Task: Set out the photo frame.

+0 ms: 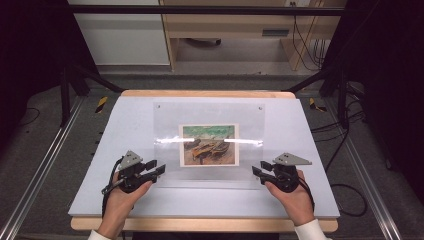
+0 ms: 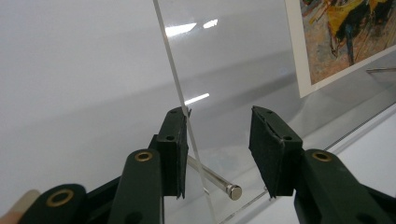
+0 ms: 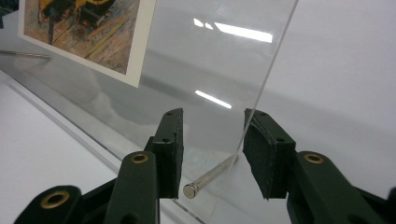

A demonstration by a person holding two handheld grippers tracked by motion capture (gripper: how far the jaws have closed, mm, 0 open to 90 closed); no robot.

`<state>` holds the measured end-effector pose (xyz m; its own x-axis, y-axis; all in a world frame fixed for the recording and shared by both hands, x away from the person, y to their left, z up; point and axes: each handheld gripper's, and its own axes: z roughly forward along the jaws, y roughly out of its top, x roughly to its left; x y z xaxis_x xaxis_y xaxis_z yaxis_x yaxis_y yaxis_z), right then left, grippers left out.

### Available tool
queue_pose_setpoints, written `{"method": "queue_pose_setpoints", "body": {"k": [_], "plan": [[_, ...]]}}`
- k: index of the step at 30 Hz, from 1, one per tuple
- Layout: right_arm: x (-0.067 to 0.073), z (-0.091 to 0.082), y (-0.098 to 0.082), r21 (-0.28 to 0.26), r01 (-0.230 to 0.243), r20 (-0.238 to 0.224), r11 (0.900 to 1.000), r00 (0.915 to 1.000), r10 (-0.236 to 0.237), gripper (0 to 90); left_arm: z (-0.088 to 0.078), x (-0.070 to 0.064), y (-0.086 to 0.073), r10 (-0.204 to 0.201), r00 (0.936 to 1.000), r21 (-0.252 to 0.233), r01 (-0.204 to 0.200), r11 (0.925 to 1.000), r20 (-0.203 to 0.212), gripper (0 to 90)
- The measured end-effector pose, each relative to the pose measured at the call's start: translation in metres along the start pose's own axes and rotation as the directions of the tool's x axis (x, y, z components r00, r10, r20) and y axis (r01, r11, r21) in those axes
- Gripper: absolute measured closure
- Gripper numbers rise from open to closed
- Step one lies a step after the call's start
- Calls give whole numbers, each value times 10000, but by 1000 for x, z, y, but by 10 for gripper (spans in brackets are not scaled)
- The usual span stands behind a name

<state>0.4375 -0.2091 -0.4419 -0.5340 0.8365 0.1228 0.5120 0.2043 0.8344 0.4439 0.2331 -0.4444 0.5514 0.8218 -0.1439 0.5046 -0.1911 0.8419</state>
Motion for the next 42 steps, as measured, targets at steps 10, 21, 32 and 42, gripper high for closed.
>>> {"method": "queue_pose_setpoints", "body": {"k": [10, 21, 32, 42], "plan": [[1, -1, -2, 18, 17, 34, 10000, 10000, -17, 598, -2, -1, -1, 73, 10000, 32, -73, 10000, -25, 584], [3, -3, -4, 53, 114, 44, 9999, 9999, -114, 607, -3, -3, -3, 214, 9997, 104, -213, 9997, -75, 589], [6, -4, -7, 125, 150, 117, 9998, 9998, -152, 616, -5, -5, -5, 256, 9997, 145, -255, 9996, -44, 590], [7, -5, -9, 153, 231, 120, 9996, 9997, -233, 624, -7, -6, -7, 329, 9994, 187, -328, 9993, -69, 593]]}}
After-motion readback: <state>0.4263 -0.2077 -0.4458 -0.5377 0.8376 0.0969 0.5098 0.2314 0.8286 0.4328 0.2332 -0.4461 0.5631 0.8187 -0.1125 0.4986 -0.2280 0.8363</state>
